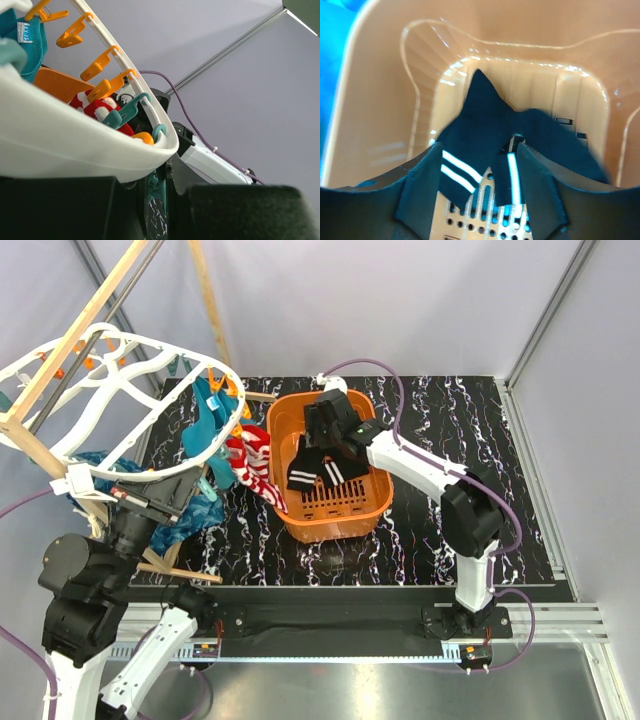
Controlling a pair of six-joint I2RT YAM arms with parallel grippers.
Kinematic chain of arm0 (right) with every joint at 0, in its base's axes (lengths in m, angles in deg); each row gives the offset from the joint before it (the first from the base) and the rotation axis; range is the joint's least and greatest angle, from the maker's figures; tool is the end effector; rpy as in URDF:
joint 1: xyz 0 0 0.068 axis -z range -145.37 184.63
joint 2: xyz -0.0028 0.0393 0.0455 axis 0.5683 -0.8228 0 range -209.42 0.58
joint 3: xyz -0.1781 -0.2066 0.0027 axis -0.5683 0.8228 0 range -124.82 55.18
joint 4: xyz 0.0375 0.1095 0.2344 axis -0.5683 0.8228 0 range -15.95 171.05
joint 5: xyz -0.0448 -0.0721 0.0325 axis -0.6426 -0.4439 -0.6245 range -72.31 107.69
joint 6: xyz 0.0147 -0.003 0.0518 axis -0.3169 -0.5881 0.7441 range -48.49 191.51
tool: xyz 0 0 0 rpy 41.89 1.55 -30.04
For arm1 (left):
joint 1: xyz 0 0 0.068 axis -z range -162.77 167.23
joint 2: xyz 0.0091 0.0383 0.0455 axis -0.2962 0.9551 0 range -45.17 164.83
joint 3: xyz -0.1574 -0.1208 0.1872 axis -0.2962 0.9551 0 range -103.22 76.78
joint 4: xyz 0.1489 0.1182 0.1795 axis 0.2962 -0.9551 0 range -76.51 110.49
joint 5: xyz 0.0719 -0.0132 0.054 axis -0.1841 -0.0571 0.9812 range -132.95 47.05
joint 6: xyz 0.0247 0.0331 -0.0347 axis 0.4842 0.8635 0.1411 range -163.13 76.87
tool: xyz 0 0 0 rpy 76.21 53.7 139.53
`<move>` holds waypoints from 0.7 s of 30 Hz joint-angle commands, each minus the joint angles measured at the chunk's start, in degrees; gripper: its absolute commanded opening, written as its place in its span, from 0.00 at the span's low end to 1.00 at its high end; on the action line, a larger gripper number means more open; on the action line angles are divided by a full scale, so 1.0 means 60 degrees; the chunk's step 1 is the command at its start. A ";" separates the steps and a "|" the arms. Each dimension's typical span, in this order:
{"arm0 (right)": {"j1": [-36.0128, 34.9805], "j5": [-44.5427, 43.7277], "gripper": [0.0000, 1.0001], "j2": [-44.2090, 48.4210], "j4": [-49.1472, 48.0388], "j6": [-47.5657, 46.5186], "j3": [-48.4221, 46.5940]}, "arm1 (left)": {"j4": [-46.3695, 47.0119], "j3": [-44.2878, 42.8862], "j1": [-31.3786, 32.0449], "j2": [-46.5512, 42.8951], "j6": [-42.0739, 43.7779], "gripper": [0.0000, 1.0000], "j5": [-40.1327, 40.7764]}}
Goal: Clip the socks to the hanger
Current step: Pick up the sock from the bin.
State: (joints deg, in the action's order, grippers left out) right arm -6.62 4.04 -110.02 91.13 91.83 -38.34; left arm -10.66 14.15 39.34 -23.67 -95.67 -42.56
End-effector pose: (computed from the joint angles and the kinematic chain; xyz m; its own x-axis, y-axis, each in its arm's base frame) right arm 0.3473 0.2935 0.2849 -0.5675 -0.0489 -0.8219 -0.3167 0.9344 0.1631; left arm 0.0255 -0.0101 0.4356 -0.1963 -0.7771 -0.5980 0.3525 0.5132 -0.7825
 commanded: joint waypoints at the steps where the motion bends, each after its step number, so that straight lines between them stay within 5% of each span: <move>1: 0.0035 -0.0216 0.69 0.0021 0.0448 -0.0821 -0.0660 | -0.0344 -0.0342 0.0080 -0.0155 0.0083 0.00 -0.0269; 10: 0.0035 0.1920 0.69 0.0302 0.0815 -0.2036 0.0015 | -0.0155 -0.0197 0.0080 -0.0126 0.0099 0.00 -0.0327; 21: 0.0020 0.1222 0.71 -0.2512 0.1563 -0.2038 -0.2343 | -0.0007 -0.0079 0.0080 -0.0082 -0.0048 0.00 -0.0357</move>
State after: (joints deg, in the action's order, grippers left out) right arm -6.60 12.74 -122.77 99.27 80.44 -49.42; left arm -11.10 13.95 39.34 -24.09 -96.10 -42.54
